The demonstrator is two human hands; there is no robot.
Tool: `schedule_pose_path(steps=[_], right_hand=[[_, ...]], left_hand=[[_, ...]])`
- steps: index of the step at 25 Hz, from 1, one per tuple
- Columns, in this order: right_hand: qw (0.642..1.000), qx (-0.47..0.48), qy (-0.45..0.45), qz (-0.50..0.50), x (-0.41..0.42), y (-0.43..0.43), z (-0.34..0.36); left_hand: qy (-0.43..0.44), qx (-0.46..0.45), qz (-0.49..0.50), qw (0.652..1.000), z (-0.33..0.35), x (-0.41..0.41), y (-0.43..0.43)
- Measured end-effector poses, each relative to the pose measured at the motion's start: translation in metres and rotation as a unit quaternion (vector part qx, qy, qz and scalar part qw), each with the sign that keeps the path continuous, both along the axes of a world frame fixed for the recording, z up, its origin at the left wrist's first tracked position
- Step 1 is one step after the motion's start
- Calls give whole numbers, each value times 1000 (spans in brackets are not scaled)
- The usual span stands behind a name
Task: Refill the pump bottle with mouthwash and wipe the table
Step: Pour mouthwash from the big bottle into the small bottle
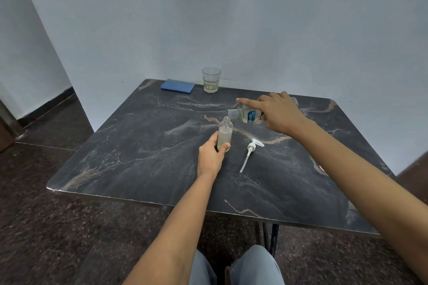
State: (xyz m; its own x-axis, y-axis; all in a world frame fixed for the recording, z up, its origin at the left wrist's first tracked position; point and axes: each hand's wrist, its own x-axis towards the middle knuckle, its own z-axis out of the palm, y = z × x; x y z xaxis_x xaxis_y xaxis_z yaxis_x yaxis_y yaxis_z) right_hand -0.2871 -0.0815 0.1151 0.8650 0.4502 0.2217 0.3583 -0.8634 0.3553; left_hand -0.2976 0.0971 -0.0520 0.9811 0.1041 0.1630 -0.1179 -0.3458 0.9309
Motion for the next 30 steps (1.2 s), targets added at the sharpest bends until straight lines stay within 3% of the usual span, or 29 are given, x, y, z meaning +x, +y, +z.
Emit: schedule_pose_path(steps=[30], right_hand=[[1000, -12, -13, 13, -1, 3, 5]], left_hand=[[-8, -16, -8, 1000, -2, 0, 1]])
